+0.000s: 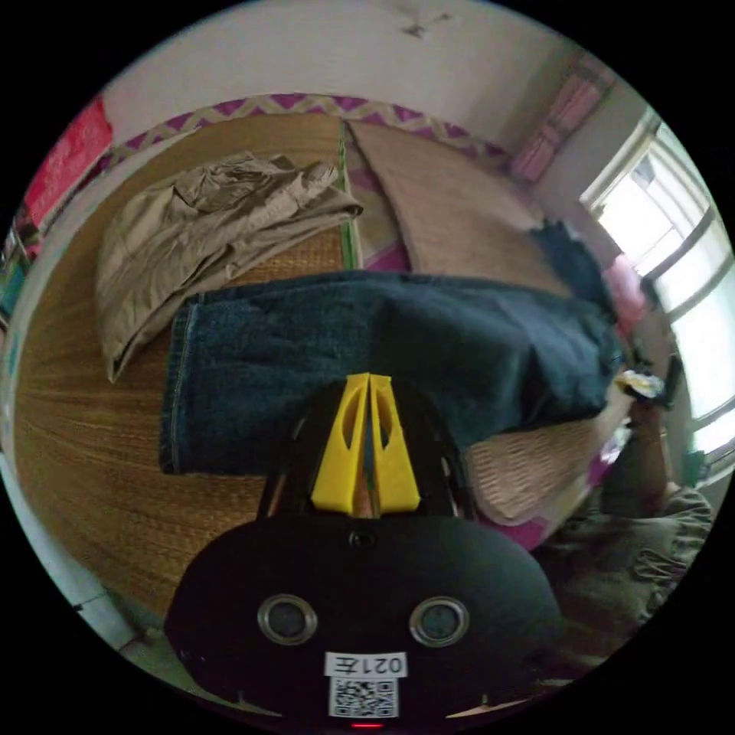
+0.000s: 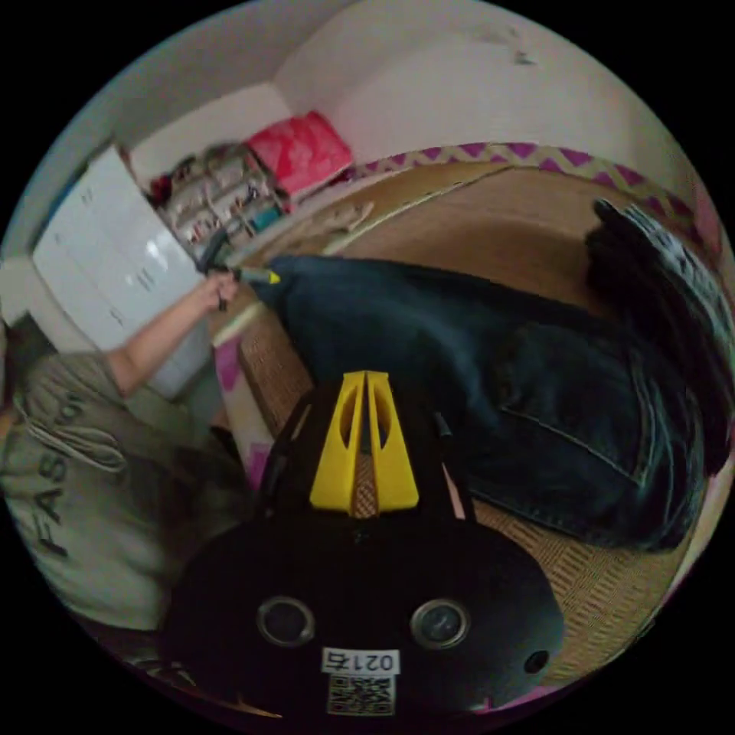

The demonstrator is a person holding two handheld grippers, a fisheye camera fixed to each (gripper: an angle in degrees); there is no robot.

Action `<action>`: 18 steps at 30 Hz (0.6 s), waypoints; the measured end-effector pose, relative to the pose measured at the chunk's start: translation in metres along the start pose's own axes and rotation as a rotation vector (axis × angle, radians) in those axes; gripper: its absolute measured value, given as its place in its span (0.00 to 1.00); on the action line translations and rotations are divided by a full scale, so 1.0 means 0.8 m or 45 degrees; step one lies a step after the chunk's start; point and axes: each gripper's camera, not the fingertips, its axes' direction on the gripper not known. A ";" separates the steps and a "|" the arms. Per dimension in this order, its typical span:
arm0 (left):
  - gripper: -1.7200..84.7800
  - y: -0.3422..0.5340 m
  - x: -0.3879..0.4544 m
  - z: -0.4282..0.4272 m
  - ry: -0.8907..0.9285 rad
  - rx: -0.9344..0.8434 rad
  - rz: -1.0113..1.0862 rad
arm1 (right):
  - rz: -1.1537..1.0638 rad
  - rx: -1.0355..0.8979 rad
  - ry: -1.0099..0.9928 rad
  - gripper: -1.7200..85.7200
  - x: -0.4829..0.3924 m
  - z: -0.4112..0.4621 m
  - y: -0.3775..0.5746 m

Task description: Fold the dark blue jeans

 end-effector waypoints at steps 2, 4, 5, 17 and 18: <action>0.01 0.003 -0.010 0.010 0.056 0.000 -0.014 | -0.090 0.006 0.172 0.01 -0.043 0.031 0.003; 0.01 0.008 -0.022 0.020 0.109 0.014 -0.039 | -0.151 -0.011 0.292 0.01 -0.084 0.040 0.000; 0.01 0.009 -0.024 0.022 0.116 0.014 -0.045 | -0.159 -0.014 0.309 0.01 -0.091 0.041 -0.001; 0.05 0.150 -0.132 -0.050 0.055 0.359 -0.764 | -0.046 0.009 0.251 0.01 -0.132 0.050 -0.016; 0.07 0.172 -0.147 -0.046 0.176 0.379 -0.837 | -0.036 0.010 0.256 0.01 -0.134 0.051 -0.017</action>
